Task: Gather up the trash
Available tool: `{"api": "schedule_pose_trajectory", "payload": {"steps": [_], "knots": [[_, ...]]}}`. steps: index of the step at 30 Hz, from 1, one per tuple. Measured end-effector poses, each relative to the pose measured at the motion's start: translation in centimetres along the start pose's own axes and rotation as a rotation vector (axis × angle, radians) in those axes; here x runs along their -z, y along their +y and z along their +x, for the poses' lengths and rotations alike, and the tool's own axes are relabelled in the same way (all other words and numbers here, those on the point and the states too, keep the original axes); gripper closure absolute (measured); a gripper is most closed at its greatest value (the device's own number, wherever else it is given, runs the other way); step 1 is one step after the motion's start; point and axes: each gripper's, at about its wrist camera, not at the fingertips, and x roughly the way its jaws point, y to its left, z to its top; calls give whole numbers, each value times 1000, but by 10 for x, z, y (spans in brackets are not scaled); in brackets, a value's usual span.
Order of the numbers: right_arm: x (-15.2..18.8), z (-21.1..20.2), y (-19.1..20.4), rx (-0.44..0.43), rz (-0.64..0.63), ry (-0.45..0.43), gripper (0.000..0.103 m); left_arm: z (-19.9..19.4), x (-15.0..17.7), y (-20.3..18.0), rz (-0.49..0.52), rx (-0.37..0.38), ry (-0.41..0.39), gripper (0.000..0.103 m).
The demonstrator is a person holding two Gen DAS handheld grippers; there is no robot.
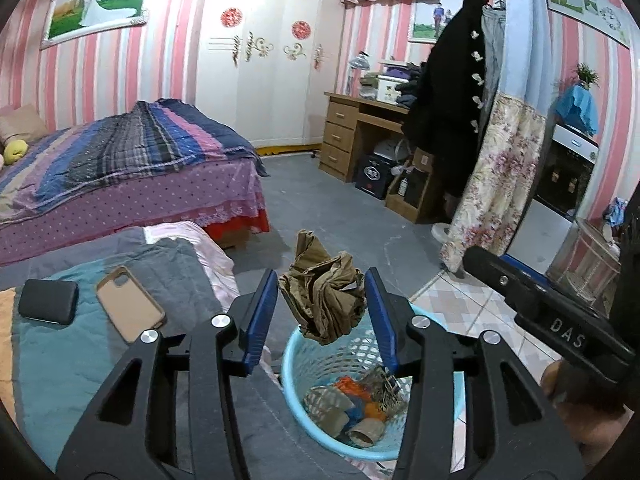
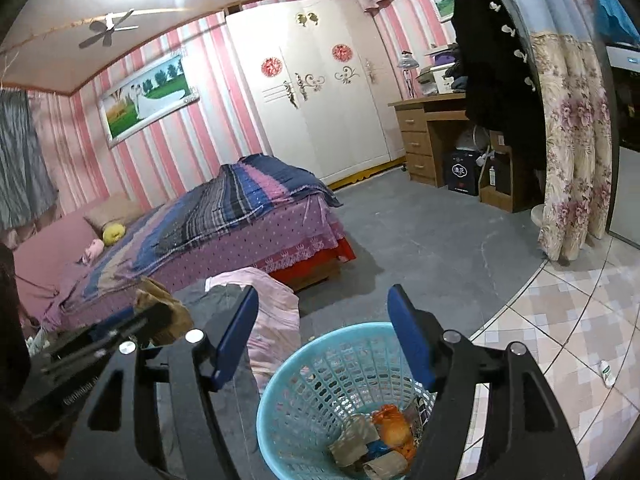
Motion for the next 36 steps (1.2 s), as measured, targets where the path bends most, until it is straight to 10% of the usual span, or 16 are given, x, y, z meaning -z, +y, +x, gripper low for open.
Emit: {"api": "schedule_pose_trajectory", "payload": {"steps": [3,10,14,25,36], "knots": [[2,0,-8,10,19,1,36,1,1,-8,14,33,-8,24],[-4,2,-13,6,15,-2,36,-19,1,16,-7,-21,-37,23],[-1,3,-11,-36,-12,-8,36,-53,14,49,23,-167,-88,6],[23,23,68,-154,-151,61,22,-173,74,176,-54,-537,-123,5],[91,23,197,-316,-335,139,17,-214,117,259,-236,-595,-176,5]]}}
